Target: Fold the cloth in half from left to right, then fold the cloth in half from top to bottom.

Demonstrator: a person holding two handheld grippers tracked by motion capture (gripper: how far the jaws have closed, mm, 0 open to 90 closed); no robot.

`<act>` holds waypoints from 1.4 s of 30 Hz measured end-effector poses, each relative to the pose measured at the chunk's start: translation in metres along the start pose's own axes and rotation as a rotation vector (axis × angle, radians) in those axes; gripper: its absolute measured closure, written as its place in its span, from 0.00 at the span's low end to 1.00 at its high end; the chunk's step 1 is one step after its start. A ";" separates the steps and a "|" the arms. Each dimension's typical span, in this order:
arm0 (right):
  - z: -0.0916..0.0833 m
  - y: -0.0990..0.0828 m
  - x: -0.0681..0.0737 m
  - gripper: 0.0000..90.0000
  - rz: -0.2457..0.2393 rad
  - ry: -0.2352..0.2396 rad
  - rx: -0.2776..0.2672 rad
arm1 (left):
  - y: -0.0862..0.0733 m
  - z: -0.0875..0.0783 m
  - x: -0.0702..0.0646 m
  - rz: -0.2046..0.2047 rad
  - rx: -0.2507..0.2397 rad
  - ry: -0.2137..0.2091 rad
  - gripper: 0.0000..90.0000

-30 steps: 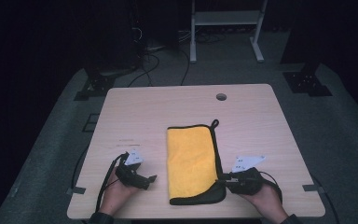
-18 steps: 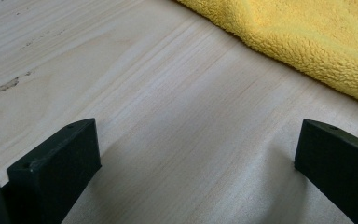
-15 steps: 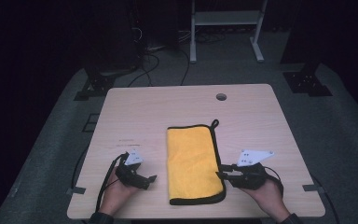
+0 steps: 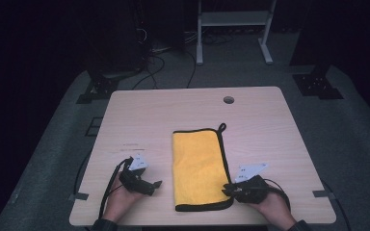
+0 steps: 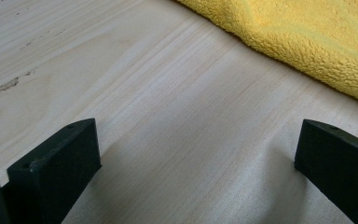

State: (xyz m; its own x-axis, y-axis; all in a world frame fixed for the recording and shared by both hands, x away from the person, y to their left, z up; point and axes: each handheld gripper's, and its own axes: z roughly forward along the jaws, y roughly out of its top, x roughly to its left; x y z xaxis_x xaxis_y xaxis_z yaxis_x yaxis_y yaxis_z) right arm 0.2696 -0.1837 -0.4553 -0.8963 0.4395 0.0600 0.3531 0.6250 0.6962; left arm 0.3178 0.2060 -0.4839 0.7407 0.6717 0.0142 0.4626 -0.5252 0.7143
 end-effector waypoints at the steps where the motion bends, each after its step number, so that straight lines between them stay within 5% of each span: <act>1: 0.003 -0.001 0.001 0.84 -0.007 0.001 0.020 | 0.000 0.000 0.000 0.000 0.000 0.000 0.00; 4: 0.011 -0.003 0.006 0.84 -0.029 0.016 0.073 | 0.000 0.000 0.000 0.000 0.000 0.000 0.00; 14: 0.006 -0.012 0.014 0.86 -0.039 0.079 0.076 | -0.001 -0.001 -0.001 0.003 0.002 -0.002 0.00; 18: 0.003 -0.012 0.013 0.76 -0.043 0.093 0.060 | -0.001 -0.001 0.000 0.001 0.001 -0.001 0.00; 27: -0.005 0.001 -0.017 0.64 0.018 -0.009 -0.047 | 0.015 -0.002 0.004 -0.017 -0.032 -0.026 0.00; 36: -0.006 0.015 -0.046 0.56 0.059 -0.065 -0.072 | 0.042 0.005 0.014 -0.025 -0.041 -0.072 0.00; 42: -0.005 0.028 -0.069 0.55 0.079 -0.097 -0.092 | 0.067 0.010 0.023 -0.024 -0.059 -0.089 0.14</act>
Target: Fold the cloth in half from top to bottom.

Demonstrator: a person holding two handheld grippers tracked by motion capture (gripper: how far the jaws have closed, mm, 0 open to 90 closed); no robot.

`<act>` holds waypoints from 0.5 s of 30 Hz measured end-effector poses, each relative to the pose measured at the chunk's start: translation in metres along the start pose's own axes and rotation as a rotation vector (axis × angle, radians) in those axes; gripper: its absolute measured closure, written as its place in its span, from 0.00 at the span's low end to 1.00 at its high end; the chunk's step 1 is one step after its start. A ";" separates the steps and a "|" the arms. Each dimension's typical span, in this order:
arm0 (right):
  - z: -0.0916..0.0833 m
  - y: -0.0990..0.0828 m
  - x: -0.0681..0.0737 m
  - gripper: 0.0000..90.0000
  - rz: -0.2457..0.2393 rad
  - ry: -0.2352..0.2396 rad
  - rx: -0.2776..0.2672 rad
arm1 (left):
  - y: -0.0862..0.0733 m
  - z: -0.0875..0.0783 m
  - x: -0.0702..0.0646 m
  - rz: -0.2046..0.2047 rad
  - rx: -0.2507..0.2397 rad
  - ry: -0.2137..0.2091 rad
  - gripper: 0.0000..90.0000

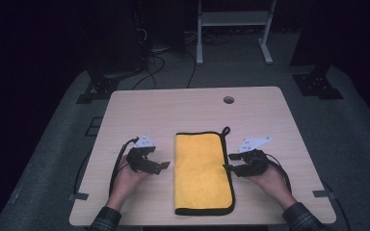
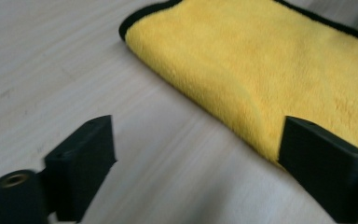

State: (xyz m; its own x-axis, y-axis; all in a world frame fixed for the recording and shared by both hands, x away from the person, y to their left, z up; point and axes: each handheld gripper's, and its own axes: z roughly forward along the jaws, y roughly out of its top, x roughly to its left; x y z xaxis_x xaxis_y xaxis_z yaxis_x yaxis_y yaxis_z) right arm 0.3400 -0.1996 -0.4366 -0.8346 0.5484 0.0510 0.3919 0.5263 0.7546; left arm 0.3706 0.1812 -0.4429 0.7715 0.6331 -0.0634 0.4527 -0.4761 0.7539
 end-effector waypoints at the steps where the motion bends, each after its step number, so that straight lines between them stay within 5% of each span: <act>1: 0.002 0.004 -0.006 0.55 0.011 -0.003 -0.007 | 0.003 0.001 0.001 0.002 0.005 -0.003 0.15; 15: 0.035 0.026 -0.052 0.51 0.078 -0.093 0.005 | 0.042 0.033 0.025 0.024 0.013 0.000 0.34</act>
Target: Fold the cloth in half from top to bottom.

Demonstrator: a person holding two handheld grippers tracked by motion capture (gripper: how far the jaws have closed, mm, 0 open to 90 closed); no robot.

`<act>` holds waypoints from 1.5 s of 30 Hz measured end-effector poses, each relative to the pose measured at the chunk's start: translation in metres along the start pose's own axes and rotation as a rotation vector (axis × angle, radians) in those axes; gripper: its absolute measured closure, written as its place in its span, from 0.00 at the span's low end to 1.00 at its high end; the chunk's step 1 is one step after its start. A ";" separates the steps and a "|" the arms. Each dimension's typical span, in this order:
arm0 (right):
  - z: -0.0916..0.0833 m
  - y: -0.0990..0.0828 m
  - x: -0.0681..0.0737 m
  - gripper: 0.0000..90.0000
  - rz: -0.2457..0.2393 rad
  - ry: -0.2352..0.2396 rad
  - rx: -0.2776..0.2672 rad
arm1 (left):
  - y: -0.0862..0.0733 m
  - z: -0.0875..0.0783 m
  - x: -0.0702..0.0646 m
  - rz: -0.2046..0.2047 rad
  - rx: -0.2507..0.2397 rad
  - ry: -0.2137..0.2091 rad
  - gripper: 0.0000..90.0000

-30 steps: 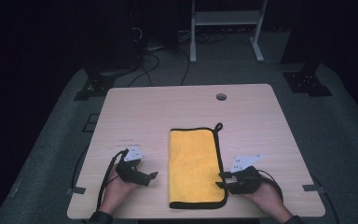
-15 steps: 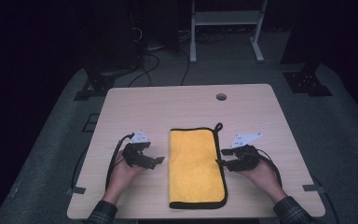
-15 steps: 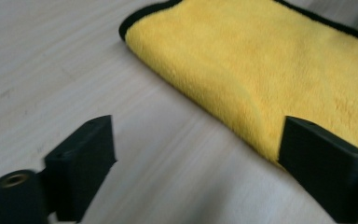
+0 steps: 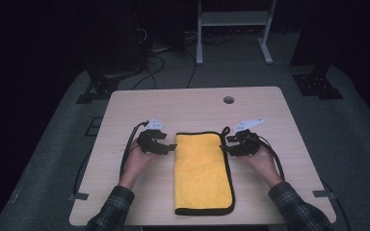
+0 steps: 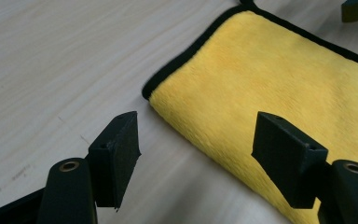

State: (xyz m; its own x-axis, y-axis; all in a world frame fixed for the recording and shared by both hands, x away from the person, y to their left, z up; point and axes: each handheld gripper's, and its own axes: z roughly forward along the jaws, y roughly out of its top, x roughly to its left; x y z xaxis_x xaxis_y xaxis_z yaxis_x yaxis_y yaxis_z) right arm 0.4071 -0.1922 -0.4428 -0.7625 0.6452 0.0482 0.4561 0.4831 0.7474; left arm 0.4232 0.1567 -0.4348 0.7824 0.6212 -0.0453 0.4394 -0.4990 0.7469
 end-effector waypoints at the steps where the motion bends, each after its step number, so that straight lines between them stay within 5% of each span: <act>1: 0.003 0.001 -0.003 0.50 0.003 -0.006 -0.001 | 0.002 0.003 0.002 0.000 -0.002 -0.001 0.34; 13: 0.048 0.006 -0.033 0.42 0.073 -0.059 0.025 | 0.010 0.033 0.023 -0.039 -0.004 0.018 0.29; 25: 0.057 0.011 -0.033 0.46 0.040 -0.088 0.050 | 0.001 0.055 0.033 -0.065 0.051 0.028 0.29; 29: 0.055 0.010 -0.033 0.62 0.040 -0.061 0.052 | 0.004 0.056 0.029 -0.017 0.068 0.026 0.40; 34: 0.054 0.010 -0.030 0.83 0.036 -0.015 0.054 | 0.009 0.057 0.023 0.034 0.102 -0.027 0.70; 38: 0.053 0.009 -0.030 0.87 0.038 -0.003 0.048 | 0.011 0.055 0.021 0.042 0.102 -0.040 0.84; 45: 0.041 0.023 -0.034 0.87 0.031 -0.020 -0.006 | 0.028 0.039 0.022 0.070 0.003 0.011 0.87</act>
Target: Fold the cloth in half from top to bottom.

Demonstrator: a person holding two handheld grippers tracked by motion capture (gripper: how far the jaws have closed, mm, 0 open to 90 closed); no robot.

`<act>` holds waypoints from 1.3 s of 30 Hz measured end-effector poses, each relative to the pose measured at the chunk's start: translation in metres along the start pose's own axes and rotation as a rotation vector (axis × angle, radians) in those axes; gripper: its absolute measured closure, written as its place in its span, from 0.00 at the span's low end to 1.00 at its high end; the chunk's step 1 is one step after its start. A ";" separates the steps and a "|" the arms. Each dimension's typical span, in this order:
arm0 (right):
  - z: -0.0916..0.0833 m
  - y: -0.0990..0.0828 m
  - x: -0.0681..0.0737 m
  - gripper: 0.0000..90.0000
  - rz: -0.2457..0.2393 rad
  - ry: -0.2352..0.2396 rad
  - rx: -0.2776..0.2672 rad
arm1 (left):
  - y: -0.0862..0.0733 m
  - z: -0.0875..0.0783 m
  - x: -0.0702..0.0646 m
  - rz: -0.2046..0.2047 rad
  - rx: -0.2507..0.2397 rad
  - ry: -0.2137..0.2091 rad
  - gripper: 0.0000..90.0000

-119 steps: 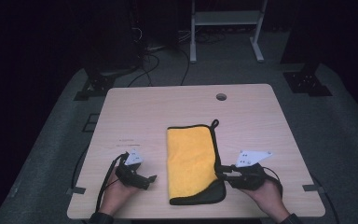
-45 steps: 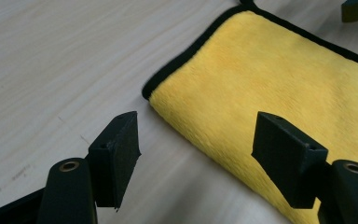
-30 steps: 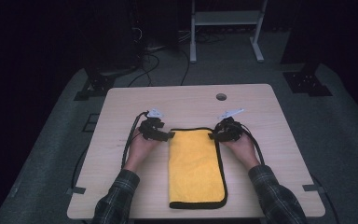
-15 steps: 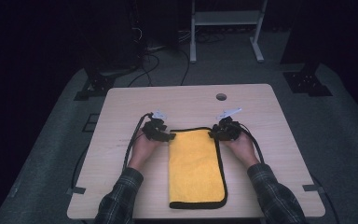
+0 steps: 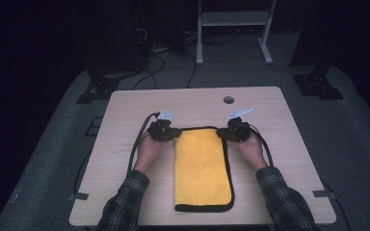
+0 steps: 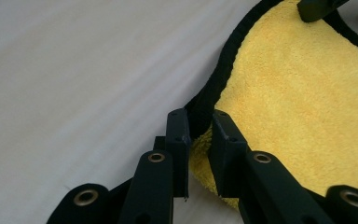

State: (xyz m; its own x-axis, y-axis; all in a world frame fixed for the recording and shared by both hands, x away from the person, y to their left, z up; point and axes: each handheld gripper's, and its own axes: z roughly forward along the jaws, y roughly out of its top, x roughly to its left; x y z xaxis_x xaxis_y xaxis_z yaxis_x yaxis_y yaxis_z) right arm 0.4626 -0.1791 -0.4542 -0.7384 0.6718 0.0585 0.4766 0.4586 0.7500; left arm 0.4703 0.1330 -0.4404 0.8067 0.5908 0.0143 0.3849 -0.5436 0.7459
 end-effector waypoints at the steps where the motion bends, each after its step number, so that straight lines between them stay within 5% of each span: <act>1: -0.003 0.004 0.000 0.87 -0.002 -0.007 -0.011 | 0.004 -0.004 0.000 0.009 -0.016 0.014 0.87; 7: -0.025 0.025 -0.005 0.87 -0.018 -0.027 -0.119 | 0.027 -0.026 0.000 0.061 -0.102 0.061 0.86; 15: -0.044 0.011 0.007 0.87 -0.052 0.056 -0.179 | 0.019 -0.042 -0.015 0.112 -0.129 -0.004 0.87; 26: -0.061 -0.019 0.034 0.87 -0.104 0.141 -0.152 | -0.012 -0.062 -0.046 0.082 -0.139 -0.145 0.87; 39: -0.076 -0.045 0.067 0.87 -0.112 0.183 -0.119 | -0.046 -0.077 -0.081 0.069 -0.089 -0.224 0.88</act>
State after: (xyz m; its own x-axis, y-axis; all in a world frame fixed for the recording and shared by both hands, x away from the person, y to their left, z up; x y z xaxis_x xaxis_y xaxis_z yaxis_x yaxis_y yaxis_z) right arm 0.3556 -0.1993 -0.4337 -0.8628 0.4991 0.0806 0.3353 0.4457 0.8300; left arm 0.3530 0.1559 -0.4244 0.9126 0.4021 -0.0732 0.2926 -0.5177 0.8039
